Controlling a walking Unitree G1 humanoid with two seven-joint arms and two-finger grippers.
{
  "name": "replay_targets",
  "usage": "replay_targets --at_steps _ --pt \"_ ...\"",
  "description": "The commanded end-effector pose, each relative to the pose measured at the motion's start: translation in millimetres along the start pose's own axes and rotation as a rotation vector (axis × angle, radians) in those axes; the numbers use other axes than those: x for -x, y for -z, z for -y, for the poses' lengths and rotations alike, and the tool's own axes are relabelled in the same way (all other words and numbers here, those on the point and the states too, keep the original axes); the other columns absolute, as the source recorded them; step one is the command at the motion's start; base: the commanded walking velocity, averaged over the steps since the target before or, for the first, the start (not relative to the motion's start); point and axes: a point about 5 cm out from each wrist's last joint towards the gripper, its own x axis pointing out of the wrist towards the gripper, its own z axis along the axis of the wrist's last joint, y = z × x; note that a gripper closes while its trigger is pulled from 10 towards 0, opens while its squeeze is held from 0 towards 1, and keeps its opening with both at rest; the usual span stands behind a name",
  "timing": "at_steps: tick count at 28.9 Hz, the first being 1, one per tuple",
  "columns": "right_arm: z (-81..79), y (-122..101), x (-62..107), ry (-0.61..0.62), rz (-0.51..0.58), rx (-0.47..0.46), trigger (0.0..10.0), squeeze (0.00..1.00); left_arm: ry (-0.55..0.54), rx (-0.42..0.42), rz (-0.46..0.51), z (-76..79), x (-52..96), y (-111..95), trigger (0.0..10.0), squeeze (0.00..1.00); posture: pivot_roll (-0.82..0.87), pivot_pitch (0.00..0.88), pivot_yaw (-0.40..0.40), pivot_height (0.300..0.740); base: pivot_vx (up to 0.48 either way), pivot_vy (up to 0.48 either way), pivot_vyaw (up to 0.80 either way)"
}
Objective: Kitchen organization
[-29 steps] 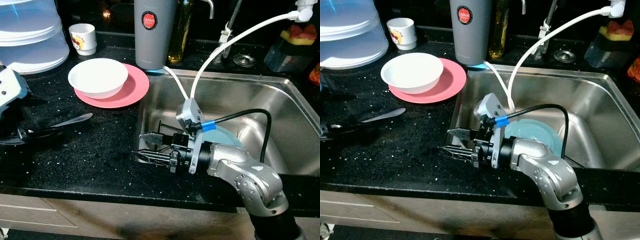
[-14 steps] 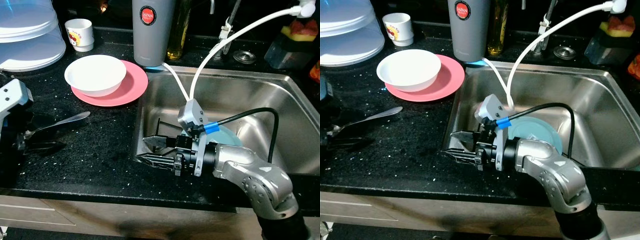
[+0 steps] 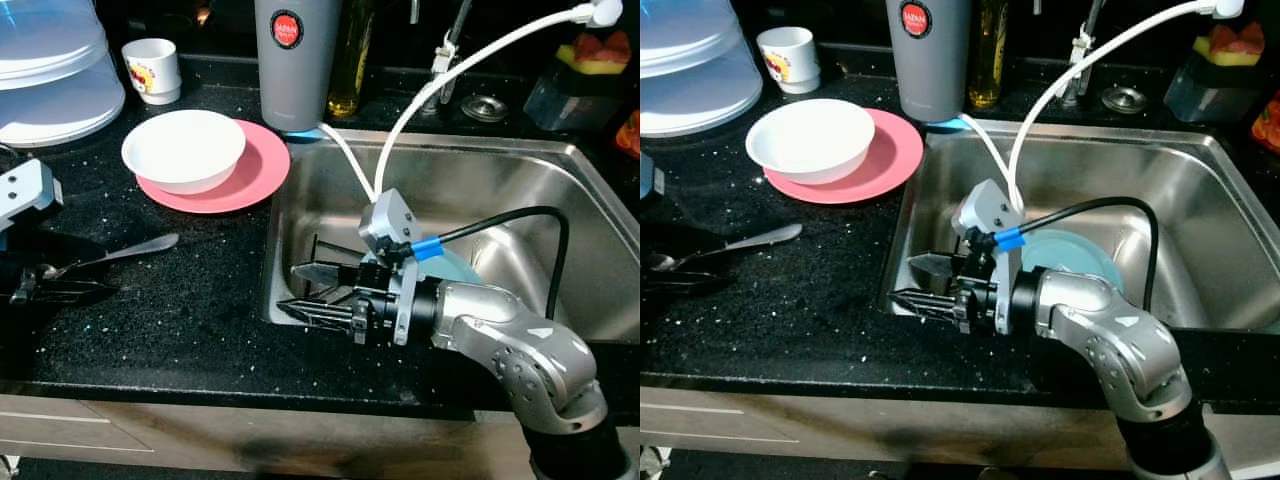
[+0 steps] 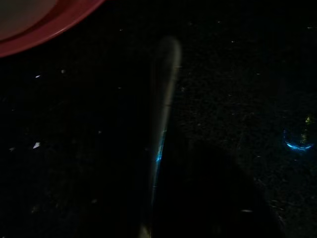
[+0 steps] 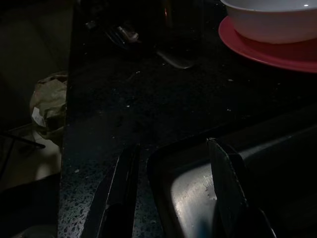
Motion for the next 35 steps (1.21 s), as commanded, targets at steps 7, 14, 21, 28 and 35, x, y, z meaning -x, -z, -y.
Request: replay_targets --at_steps 7,14,21,28,35 --pt "4.7 -4 1.4 0.021 -0.002 0.012 10.0 0.0 0.088 0.093 -0.117 10.2 -6.9 26 0.0 0.0 0.08 0.105 -0.058 0.74 0.0 0.0 0.0" --pt "9.1 -2 -0.4 0.045 -0.005 0.018 10.0 0.0 0.103 0.105 -0.088 15.2 -7.7 28 0.0 0.0 0.08 0.085 -0.054 0.74 0.0 0.0 0.0" --pt "16.0 -4 -2.2 0.097 0.035 0.006 10.0 0.0 0.09 0.064 0.221 16.8 -12.5 -16 0.0 0.0 0.09 0.061 -0.051 0.74 0.0 0.0 0.0" --pt "28.0 -15 -2.0 0.17 0.203 -0.109 10.0 0.0 0.143 0.017 0.631 39.3 -12.6 -84 0.0 0.0 0.09 0.031 -0.048 0.74 0.0 0.0 0.0" --pt "38.5 -19 4.7 0.223 0.289 -0.183 10.0 0.0 0.082 0.039 0.773 52.9 -7.5 -98 0.0 0.0 0.1 0.011 -0.044 0.74 0.0 0.0 0.0"
